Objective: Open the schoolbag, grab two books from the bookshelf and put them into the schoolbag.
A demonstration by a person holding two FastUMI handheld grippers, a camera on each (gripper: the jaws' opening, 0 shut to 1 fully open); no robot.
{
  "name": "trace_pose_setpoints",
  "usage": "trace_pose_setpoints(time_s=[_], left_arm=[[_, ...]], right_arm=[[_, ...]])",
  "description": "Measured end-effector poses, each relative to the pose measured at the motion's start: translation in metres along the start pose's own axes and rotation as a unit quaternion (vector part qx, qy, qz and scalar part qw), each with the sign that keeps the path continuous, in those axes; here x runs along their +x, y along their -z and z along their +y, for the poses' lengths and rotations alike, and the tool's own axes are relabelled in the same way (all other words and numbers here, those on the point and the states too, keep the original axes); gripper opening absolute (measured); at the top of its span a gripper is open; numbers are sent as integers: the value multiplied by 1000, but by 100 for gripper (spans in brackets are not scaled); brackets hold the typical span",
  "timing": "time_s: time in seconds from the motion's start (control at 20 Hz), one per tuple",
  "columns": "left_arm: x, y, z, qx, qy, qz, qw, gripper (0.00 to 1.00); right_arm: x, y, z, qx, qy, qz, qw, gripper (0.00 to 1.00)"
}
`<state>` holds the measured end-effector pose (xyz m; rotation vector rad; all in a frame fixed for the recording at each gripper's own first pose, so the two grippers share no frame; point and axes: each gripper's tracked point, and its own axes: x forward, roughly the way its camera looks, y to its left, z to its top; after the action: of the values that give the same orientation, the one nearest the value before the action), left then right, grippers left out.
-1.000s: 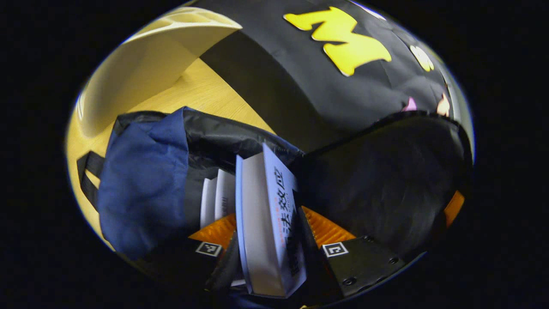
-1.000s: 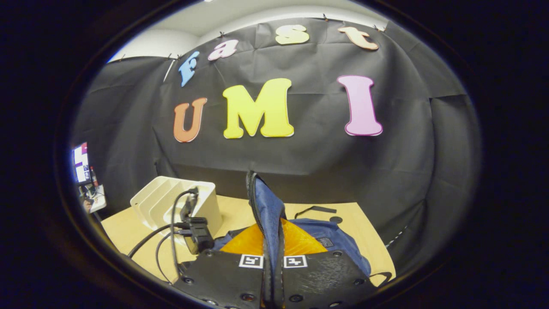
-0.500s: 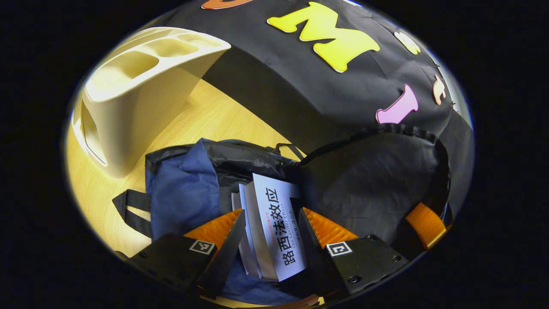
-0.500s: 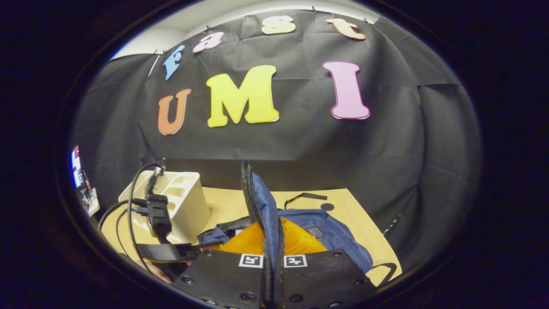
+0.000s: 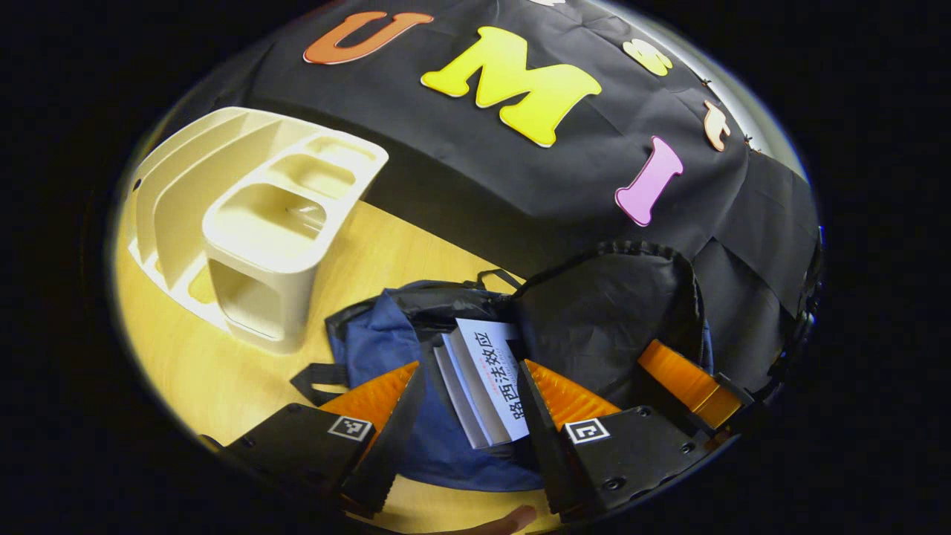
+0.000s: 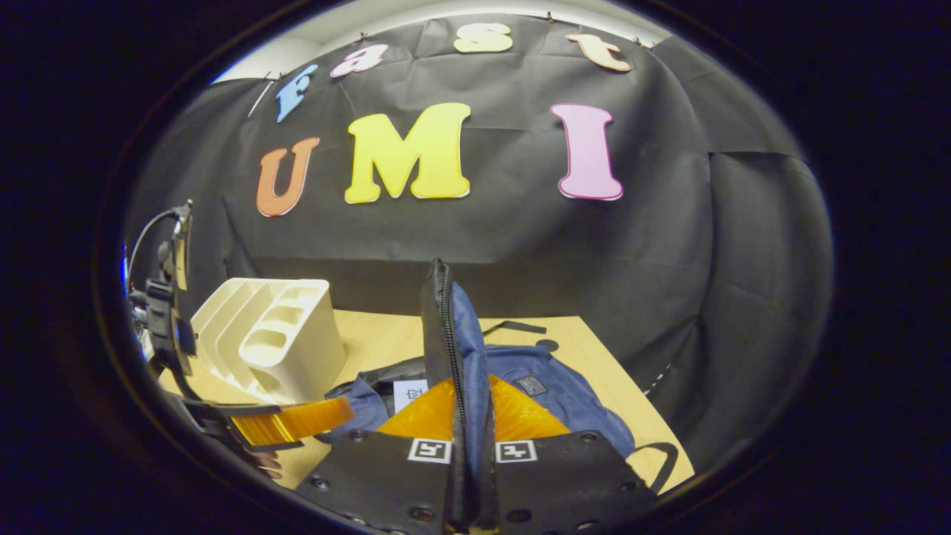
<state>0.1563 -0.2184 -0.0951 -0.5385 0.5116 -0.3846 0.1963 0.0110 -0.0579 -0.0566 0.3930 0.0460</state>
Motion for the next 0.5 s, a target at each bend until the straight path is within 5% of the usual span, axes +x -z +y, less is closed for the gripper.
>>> trace_pose_setpoints(time_s=[0.45,0.5], left_arm=[[-90,2,42,54,-41,-23,997,79],[-98,3,53,67,-54,-33,996,79]], right_arm=[[-32,33,1,-4,47,11,999,32],[-36,35,3,-2,44,7,999,43]])
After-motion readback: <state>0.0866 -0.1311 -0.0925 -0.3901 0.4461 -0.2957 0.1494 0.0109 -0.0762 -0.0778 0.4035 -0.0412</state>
